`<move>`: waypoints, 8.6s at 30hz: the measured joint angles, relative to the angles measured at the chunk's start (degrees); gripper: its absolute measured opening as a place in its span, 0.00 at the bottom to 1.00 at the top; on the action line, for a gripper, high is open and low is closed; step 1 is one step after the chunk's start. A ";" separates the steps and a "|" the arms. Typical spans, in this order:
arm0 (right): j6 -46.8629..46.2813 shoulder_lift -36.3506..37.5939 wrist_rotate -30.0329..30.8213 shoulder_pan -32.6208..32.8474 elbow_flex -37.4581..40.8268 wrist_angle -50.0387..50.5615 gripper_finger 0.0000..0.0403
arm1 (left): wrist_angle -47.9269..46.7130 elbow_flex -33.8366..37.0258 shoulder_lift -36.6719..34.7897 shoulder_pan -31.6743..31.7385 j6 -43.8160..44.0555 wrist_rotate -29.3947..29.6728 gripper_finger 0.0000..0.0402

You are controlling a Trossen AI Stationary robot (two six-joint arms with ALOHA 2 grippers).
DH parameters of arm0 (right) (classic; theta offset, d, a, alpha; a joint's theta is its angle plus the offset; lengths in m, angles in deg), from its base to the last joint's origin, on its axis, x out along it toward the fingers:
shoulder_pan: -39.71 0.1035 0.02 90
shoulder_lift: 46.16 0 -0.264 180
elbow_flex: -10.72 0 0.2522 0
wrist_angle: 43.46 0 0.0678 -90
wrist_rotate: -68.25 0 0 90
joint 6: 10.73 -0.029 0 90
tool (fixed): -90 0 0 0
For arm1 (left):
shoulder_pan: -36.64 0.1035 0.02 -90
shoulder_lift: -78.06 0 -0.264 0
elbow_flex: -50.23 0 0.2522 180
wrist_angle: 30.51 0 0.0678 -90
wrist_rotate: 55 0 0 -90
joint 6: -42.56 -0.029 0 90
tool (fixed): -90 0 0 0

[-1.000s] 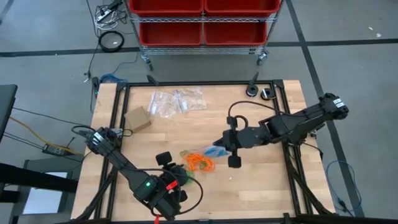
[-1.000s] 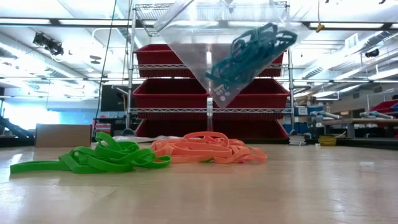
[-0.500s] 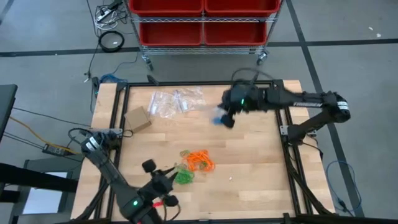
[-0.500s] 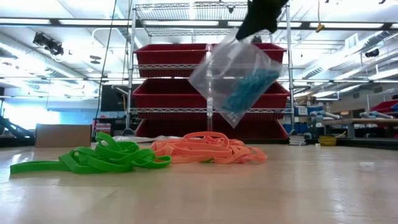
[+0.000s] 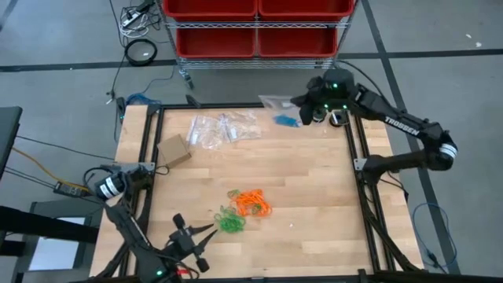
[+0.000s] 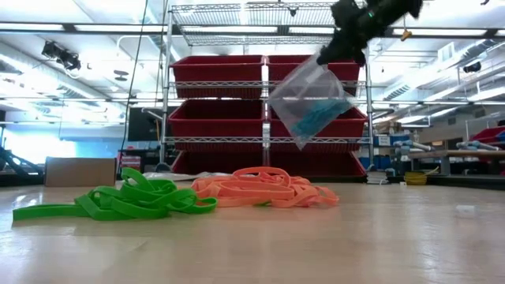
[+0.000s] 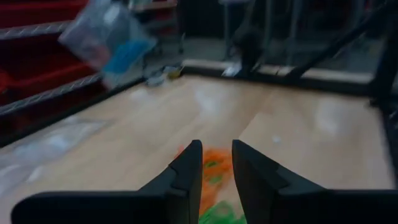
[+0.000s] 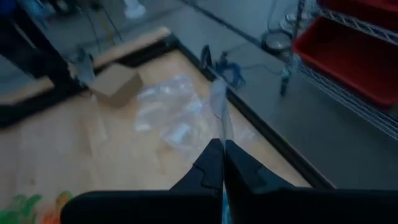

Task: Sort rubber bands
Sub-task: Close the transparent zip bag, then open the transparent zip bag

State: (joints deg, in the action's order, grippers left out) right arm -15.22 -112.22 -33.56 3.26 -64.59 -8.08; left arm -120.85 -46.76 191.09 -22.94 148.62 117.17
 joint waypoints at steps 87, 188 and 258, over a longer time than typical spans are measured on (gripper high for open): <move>-16.25 23.39 23.19 -10.25 36.30 0.96 0.00 | -6.76 -5.23 -0.24 4.32 -3.88 2.40 0.22; -16.85 -7.89 24.43 54.27 36.32 -58.98 0.34 | 63.04 48.73 -20.10 56.45 -97.72 -34.63 0.18; -16.53 -7.89 24.24 56.33 36.32 -61.30 0.34 | 60.72 35.94 -13.57 68.63 -113.96 -34.85 0.01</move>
State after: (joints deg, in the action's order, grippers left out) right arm -31.75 -120.11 -9.32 59.59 -28.27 -69.38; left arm -60.13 -10.83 177.52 45.69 34.66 82.32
